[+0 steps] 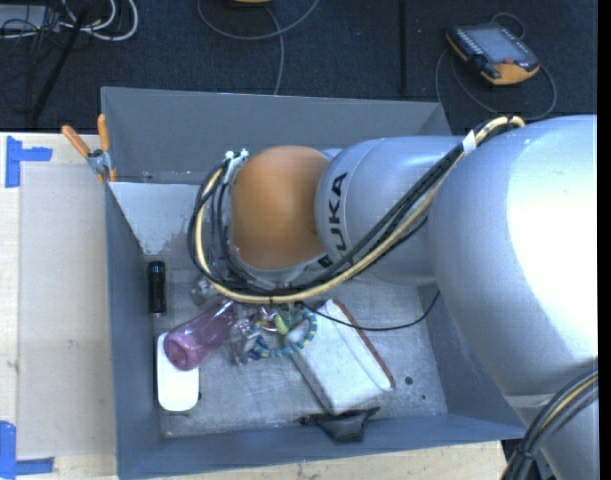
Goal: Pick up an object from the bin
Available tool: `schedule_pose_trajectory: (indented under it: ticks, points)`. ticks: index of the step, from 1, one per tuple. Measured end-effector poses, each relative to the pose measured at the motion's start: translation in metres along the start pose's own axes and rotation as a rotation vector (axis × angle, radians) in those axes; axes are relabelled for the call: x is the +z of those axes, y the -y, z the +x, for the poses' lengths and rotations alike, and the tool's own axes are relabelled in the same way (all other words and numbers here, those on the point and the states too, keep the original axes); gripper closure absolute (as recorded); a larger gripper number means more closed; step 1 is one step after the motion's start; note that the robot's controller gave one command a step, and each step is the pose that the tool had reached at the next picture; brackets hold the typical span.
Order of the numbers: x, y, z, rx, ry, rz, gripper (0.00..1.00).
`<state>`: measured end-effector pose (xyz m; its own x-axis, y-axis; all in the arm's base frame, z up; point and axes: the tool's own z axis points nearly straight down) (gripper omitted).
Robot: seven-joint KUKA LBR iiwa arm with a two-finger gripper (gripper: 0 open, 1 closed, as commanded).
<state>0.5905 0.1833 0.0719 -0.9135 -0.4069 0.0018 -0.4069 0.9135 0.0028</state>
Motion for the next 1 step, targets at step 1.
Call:
schedule_pose_trajectory:
  ticks: [1]
  points:
    - [-0.0017, 0.0359, -0.0043, 0.437, 0.000, -0.003, 1.00]
